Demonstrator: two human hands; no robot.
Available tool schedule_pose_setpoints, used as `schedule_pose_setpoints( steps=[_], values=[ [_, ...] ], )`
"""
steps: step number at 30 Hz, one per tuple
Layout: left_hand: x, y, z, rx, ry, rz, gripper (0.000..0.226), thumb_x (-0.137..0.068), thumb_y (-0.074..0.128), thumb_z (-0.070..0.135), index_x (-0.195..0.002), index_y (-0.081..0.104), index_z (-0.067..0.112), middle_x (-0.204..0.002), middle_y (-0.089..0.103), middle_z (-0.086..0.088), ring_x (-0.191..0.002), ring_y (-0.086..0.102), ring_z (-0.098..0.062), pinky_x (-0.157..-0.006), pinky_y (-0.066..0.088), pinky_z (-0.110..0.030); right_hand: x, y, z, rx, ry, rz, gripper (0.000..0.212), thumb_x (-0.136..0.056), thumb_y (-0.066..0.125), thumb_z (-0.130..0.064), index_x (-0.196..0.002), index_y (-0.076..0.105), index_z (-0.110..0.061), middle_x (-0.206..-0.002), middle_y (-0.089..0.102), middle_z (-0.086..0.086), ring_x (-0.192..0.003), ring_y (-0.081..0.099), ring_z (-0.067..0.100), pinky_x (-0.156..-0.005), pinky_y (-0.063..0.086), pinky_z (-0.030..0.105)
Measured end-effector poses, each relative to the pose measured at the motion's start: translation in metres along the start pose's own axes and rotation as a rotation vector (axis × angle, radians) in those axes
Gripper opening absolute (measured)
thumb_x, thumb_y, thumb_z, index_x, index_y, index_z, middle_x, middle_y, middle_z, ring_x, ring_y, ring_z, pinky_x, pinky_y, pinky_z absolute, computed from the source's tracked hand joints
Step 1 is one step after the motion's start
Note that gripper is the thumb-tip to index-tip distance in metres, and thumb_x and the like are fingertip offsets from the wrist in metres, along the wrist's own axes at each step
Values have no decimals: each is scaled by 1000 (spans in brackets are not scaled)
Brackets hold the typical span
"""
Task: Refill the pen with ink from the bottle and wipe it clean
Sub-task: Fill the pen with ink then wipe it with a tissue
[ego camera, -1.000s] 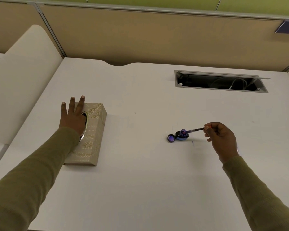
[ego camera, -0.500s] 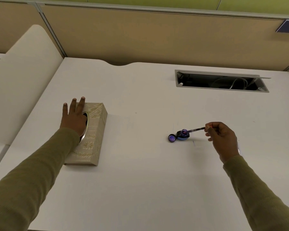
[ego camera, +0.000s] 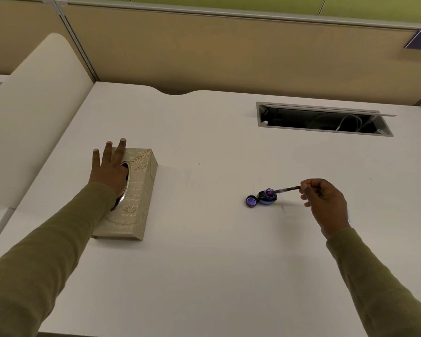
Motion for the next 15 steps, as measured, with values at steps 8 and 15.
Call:
schedule_pose_setpoints(
  steps=[8, 15],
  values=[
    [0, -1, 2, 26, 11, 22, 23, -87, 60, 19, -109, 62, 20, -158, -31, -10, -148, -14, -39, -119, 1, -58, -2, 0, 3, -4, 7, 14, 11, -96, 61, -10, -103, 70, -8, -84, 71, 6, -67, 64, 5, -56, 52, 13],
    [1, -5, 2, 99, 54, -1, 25, -89, 56, 18, -114, 62, 18, -159, -27, -11, -149, -12, -36, -120, 4, -55, -1, 1, 0, -4, 6, 8, 11, -96, 61, -9, -103, 69, -7, -84, 71, 6, -73, 64, 17, -56, 52, 13]
  ],
)
Point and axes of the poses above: each hand's wrist, its own x-axis away from the middle knuckle, its own y-axis out of the palm, z = x × y, the point moved 8 cm from there along -x, towards the middle knuckle
